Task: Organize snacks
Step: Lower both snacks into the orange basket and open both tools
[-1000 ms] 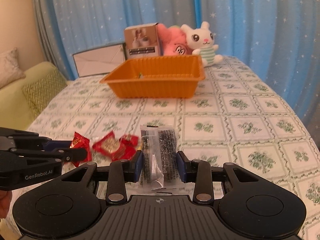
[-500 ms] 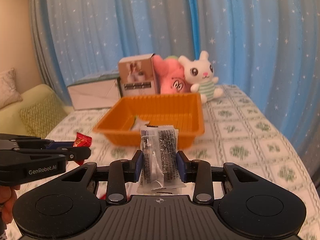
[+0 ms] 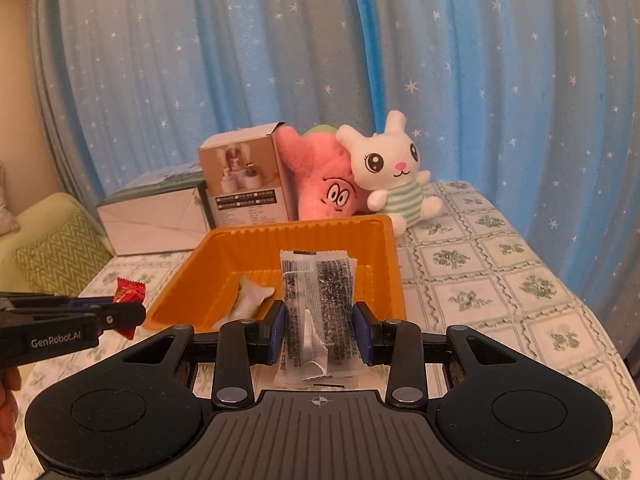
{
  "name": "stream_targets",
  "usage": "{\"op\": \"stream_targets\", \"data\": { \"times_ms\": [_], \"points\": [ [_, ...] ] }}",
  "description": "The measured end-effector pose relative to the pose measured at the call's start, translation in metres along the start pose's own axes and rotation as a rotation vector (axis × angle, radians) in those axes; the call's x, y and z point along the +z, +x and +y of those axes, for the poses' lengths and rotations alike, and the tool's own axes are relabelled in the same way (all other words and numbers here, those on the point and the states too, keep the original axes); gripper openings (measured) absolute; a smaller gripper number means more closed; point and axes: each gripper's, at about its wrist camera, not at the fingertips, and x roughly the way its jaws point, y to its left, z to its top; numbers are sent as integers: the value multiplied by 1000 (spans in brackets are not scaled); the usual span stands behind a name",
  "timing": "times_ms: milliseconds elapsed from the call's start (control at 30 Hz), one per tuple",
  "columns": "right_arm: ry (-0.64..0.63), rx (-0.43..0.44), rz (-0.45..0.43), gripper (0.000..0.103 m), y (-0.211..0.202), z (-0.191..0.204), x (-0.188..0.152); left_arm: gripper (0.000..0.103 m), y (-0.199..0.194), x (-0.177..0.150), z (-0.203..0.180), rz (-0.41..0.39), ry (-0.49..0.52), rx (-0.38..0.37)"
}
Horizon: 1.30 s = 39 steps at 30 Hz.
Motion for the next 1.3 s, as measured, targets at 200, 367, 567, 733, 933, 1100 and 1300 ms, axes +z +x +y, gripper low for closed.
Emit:
{"op": "stream_targets", "data": {
  "times_ms": [200,367,567,733,933,1100,1300],
  "points": [
    [-22,-19,-1,36,34,-1,9,18,24,11,7,5,0,14],
    [11,-20,-1,36,57,-8,17,18,45,18,13,12,-14,14],
    [10,-2,1,36,75,-3,22,18,65,20,17,16,-16,19],
    [21,4,5,36,85,0,24,18,78,19,19,22,-39,10],
    [24,5,16,36,91,-1,22,19,88,19,24,32,-62,25],
    [35,6,15,36,91,-4,22,28,86,18,30,33,-75,35],
    [58,14,10,37,90,-4,24,33,78,18,31,22,-54,55]
  ]
}}
